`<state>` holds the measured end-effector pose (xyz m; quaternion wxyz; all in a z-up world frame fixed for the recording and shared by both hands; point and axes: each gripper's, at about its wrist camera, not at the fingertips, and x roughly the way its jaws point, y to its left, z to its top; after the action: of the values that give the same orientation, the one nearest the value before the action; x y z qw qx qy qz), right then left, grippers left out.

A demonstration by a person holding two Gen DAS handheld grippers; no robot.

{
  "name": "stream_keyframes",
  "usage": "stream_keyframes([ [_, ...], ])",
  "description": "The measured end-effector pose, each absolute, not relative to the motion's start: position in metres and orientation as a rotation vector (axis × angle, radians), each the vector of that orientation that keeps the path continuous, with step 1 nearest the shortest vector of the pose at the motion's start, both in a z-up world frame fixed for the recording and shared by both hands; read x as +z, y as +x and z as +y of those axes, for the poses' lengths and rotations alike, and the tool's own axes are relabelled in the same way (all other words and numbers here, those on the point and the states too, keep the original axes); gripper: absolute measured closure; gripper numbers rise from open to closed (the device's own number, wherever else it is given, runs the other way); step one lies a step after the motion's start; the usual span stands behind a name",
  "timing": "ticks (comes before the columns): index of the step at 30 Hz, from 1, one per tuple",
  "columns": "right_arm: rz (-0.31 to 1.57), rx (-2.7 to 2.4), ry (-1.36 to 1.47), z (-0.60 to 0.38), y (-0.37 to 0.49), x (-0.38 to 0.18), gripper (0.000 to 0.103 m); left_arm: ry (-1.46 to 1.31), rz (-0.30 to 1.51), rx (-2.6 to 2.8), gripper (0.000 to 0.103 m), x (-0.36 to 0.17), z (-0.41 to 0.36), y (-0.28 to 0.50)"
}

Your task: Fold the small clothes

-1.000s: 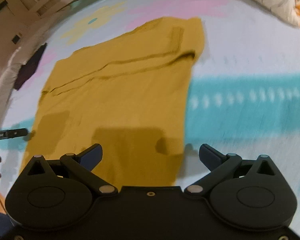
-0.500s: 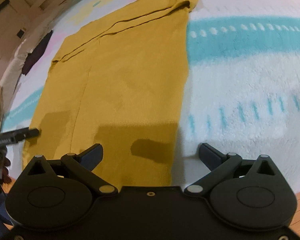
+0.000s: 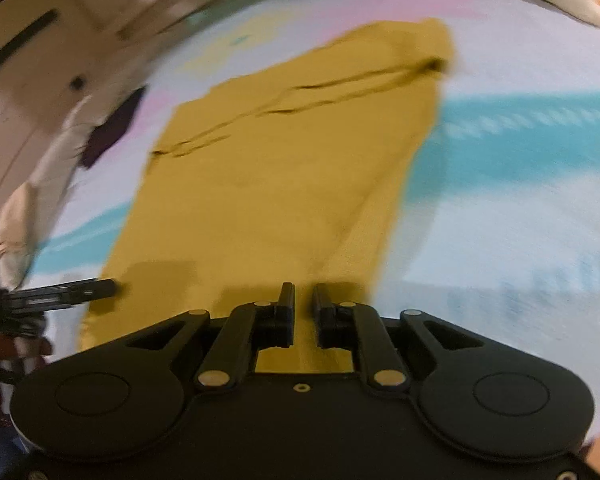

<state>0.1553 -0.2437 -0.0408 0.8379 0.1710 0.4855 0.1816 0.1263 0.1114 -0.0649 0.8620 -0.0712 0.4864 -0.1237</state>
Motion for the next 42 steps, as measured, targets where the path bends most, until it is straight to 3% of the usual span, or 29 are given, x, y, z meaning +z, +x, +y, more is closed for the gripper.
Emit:
stream_keyframes([
  [5, 1.049, 0.510, 0.352, -0.207, 0.169, -0.050, 0.074, -0.162, 1.025, -0.259, 0.009, -0.067, 0.117, 0.125],
  [8, 0.996, 0.479, 0.366, -0.214, 0.165, -0.042, 0.055, -0.185, 1.024, -0.261, 0.009, -0.065, 0.121, 0.125],
  [16, 1.011, 0.243, 0.471, -0.285, 0.147, -0.046, 0.053, -0.215, 1.022, -0.265, 0.009, -0.063, 0.118, 0.129],
  [23, 0.963, 0.353, 0.428, -0.271, 0.139, -0.038, 0.052, -0.212, 1.024, -0.268, 0.009, -0.065, 0.106, 0.135],
  [26, 0.959, 0.383, 0.357, -0.243, 0.140, -0.036, 0.034, -0.193, 1.027, -0.266, 0.009, -0.068, 0.104, 0.134],
  [30, 1.002, 0.337, 0.200, -0.202, 0.143, -0.045, 0.031, -0.166, 1.022, -0.265, 0.009, -0.070, 0.101, 0.132],
  [33, 1.041, 0.236, 0.060, -0.180, 0.143, -0.053, 0.019, -0.140, 1.020, -0.255, 0.008, -0.072, 0.097, 0.132],
  [39, 1.063, 0.183, -0.053, -0.171, 0.140, -0.068, 0.020, -0.080, 0.997, -0.192, 0.007, -0.075, 0.083, 0.127],
  [42, 1.054, 0.176, -0.058, -0.172, 0.139, -0.065, 0.031, -0.016, 0.991, -0.157, 0.007, -0.077, 0.072, 0.125],
])
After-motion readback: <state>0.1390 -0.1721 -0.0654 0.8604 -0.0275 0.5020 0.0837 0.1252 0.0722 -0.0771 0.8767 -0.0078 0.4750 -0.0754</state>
